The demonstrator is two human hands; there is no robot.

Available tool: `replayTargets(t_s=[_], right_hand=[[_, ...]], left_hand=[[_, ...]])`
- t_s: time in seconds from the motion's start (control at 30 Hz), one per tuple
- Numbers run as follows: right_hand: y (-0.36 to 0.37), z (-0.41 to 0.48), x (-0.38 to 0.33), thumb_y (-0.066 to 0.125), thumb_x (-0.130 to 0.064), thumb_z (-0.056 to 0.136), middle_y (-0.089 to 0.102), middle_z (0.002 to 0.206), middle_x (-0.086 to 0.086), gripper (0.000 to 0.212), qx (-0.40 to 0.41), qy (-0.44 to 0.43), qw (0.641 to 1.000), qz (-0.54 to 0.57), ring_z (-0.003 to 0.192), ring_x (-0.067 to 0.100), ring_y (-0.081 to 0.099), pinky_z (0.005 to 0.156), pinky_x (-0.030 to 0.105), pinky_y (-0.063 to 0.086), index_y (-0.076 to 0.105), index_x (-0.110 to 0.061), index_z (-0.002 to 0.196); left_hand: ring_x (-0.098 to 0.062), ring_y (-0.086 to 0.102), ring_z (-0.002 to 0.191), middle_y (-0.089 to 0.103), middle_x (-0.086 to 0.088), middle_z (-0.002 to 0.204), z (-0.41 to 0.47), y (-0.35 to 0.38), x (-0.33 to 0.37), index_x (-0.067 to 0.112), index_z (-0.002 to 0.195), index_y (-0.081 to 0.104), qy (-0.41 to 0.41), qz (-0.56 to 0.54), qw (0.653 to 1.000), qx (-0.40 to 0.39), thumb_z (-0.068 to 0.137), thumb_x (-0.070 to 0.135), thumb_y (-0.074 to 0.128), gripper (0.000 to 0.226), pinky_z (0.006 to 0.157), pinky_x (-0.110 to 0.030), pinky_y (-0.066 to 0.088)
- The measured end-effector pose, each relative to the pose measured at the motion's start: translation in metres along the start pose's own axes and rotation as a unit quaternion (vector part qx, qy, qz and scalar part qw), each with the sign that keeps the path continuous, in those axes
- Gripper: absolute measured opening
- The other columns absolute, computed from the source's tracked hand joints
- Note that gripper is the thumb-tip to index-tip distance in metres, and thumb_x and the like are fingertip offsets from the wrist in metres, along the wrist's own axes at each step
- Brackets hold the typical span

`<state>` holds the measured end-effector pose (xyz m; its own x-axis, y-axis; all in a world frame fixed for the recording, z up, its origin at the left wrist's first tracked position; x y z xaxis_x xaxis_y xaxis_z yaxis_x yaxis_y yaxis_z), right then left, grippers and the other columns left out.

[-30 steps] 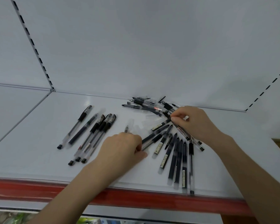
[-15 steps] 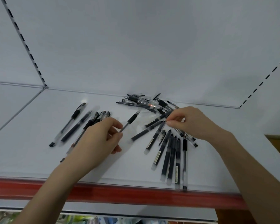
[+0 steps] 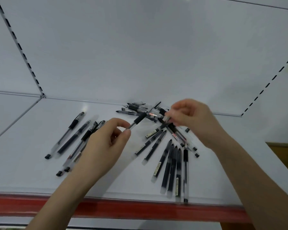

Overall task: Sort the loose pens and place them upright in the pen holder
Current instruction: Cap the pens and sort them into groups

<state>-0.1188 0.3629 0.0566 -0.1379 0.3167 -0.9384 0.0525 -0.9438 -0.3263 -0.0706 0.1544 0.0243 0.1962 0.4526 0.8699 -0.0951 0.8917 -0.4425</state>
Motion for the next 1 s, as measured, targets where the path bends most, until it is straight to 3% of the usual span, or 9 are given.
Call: replayTargets(t_s=[0.07, 0.13, 0.43, 0.67, 0.83, 1.0], right_hand=[[-0.007, 0.001, -0.014, 0.063, -0.009, 0.083, 0.072, 0.076, 0.002, 0.007, 0.065, -0.019, 0.992, 0.108, 0.070, 0.011, 0.069, 0.068, 0.021, 0.056, 0.059, -0.014, 0.086], [-0.008, 0.001, -0.023, 0.063, -0.009, 0.084, 0.072, 0.074, 0.001, 0.006, 0.082, -0.033, 0.986, 0.140, 0.070, 0.013, 0.070, 0.066, 0.021, 0.056, 0.059, -0.013, 0.087], [0.001, -0.004, -0.027, 0.061, -0.005, 0.084, 0.072, 0.068, -0.003, 0.009, 0.045, -0.043, 0.990, 0.126, 0.065, 0.008, 0.067, 0.066, 0.022, 0.056, 0.059, -0.014, 0.085], [-0.008, -0.002, -0.027, 0.062, -0.008, 0.084, 0.072, 0.071, -0.002, 0.006, 0.071, -0.040, 0.987, 0.138, 0.066, 0.010, 0.068, 0.064, 0.020, 0.056, 0.059, -0.013, 0.086], [0.003, -0.006, -0.024, 0.061, -0.006, 0.085, 0.072, 0.067, -0.002, 0.006, 0.033, -0.031, 0.990, 0.132, 0.064, 0.010, 0.068, 0.065, 0.022, 0.056, 0.059, -0.012, 0.085], [0.014, -0.009, -0.016, 0.062, -0.004, 0.084, 0.070, 0.064, -0.001, 0.008, 0.045, -0.034, 0.988, 0.145, 0.061, 0.010, 0.067, 0.066, 0.023, 0.057, 0.058, -0.010, 0.081]], left_hand=[[-0.005, 0.044, 0.052, 0.053, 0.007, 0.061, -0.001, 0.002, 0.006, 0.038, 0.080, 0.053, 0.014, -0.009, 1.000, 0.003, 0.087, 0.021, 0.055, 0.018, 0.050, -0.010, 0.036], [-0.005, 0.044, 0.050, 0.054, 0.017, 0.062, -0.001, 0.005, 0.011, 0.038, 0.080, 0.054, 0.021, -0.017, 1.000, -0.004, 0.087, 0.020, 0.056, 0.019, 0.049, -0.009, 0.036], [-0.004, 0.044, 0.049, 0.055, 0.019, 0.067, -0.003, 0.010, 0.016, 0.038, 0.080, 0.055, 0.034, -0.017, 0.999, -0.012, 0.086, 0.020, 0.057, 0.019, 0.047, -0.009, 0.035], [-0.005, 0.044, 0.048, 0.056, 0.020, 0.067, -0.003, 0.011, 0.017, 0.037, 0.081, 0.055, 0.030, -0.023, 0.999, -0.008, 0.085, 0.019, 0.058, 0.019, 0.046, -0.009, 0.035], [-0.005, 0.045, 0.049, 0.057, 0.020, 0.069, -0.005, 0.014, 0.022, 0.035, 0.080, 0.055, 0.038, -0.034, 0.999, -0.012, 0.085, 0.017, 0.057, 0.019, 0.047, -0.008, 0.035], [-0.008, 0.046, 0.054, 0.057, 0.009, 0.078, -0.005, 0.018, 0.026, 0.033, 0.076, 0.053, 0.054, -0.032, 0.998, 0.005, 0.086, 0.012, 0.058, 0.023, 0.047, -0.010, 0.035]])
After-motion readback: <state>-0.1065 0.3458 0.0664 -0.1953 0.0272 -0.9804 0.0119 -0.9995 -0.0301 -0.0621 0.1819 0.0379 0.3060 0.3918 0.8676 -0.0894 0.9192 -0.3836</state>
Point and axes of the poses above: each hand's wrist, its own z-axis towards the middle knuckle, its own y-axis out of the palm, x = y × z, the point moved 3 cm from there along z, towards the middle knuckle
